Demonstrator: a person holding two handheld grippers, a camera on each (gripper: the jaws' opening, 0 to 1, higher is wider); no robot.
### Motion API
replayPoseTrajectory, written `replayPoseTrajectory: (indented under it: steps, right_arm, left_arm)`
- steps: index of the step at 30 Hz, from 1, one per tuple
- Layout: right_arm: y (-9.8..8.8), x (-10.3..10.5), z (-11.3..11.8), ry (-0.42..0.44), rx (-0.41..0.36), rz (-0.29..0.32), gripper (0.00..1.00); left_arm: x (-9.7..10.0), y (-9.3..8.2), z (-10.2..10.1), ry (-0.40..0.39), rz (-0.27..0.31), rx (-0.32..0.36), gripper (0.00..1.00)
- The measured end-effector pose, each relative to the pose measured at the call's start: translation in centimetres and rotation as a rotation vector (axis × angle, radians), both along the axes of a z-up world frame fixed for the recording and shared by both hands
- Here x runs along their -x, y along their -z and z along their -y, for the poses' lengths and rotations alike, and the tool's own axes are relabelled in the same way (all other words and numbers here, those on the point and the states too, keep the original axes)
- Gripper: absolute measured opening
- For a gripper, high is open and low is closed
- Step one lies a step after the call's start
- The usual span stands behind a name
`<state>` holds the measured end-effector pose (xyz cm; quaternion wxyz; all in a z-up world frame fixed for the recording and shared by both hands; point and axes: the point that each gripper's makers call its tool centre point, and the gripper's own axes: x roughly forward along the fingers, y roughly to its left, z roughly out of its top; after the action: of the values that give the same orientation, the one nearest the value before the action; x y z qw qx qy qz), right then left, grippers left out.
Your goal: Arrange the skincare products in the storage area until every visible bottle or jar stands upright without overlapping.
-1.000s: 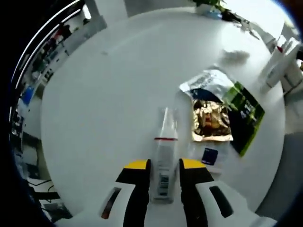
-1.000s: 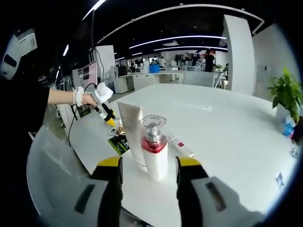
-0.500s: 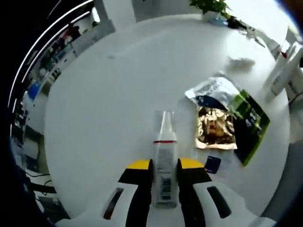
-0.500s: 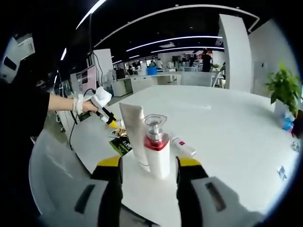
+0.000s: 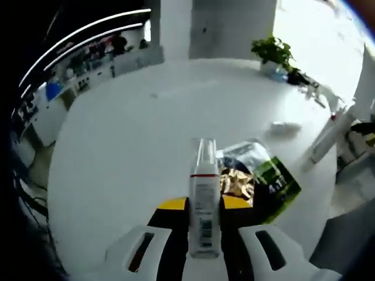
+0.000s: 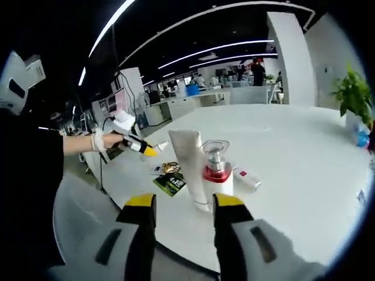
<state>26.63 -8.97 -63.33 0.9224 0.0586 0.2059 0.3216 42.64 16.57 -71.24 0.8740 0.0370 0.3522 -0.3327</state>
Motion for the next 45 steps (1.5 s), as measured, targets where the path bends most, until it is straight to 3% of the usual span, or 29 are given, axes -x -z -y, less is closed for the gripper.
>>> replayPoseTrajectory:
  steps: [8,13,16,20,21,23,26,29,31,34,39,42,44,45]
  right_arm:
    - [-0.1,0.5,-3.0,-0.036,-0.126,-0.042,0.35]
    - [-0.8,0.2,-5.0,-0.074,-0.173,-0.039,0.33]
    - [-1.8,0.0,-6.4,-0.102,-0.258,-0.044,0.33]
    - [-2.8,-0.2,-8.0,-0.155,-0.299,-0.016,0.33]
    - [-2.9,-0.2,-8.2,-0.162,-0.308,-0.013,0.32]
    - [-3.6,0.2,-9.2,-0.209,-0.376,-0.029,0.3]
    - [-4.0,-0.2,-9.6,-0.208,-0.45,-0.038,0.32]
    - [-4.6,-0.2,-10.1,-0.221,-0.504,-0.034,0.31]
    - [-5.5,-0.2,-10.5,-0.23,-0.565,-0.031,0.3]
    - [-6.1,0.0,-10.8,-0.248,-0.583,-0.02,0.28]
    - [-8.1,0.6,-11.0,-0.302,-0.67,0.013,0.26]
    - [-8.5,0.6,-10.9,-0.315,-0.672,0.022,0.2]
    - [-8.5,0.5,-10.9,-0.315,-0.665,0.018,0.2]
    - [-8.5,0.4,-10.9,-0.31,-0.67,0.012,0.19]
  left_arm:
    - [5.6,-3.4,3.2,0.028,-0.007,0.24,0.15]
    - [8.8,-5.9,5.5,0.083,0.007,0.339,0.15]
    - [10.4,-7.0,6.7,0.125,0.006,0.361,0.15]
    - [12.3,-8.8,8.5,0.215,0.004,0.426,0.15]
    - [13.3,-9.4,9.2,0.256,-0.026,0.462,0.15]
    - [14.9,-9.6,10.0,0.375,-0.04,0.452,0.16]
    - [15.5,-9.4,10.5,0.399,-0.068,0.446,0.16]
    - [16.8,-10.5,11.8,0.469,-0.099,0.526,0.16]
    - [17.3,-10.6,12.5,0.495,-0.111,0.535,0.16]
    - [18.6,-11.7,13.5,0.568,-0.133,0.6,0.16]
    - [19.5,-13.1,14.3,0.608,-0.182,0.699,0.16]
    - [19.2,-12.8,14.5,0.607,-0.168,0.688,0.16]
    - [19.3,-12.8,14.7,0.619,-0.134,0.674,0.16]
    - [19.0,-12.7,14.8,0.627,-0.089,0.658,0.17]
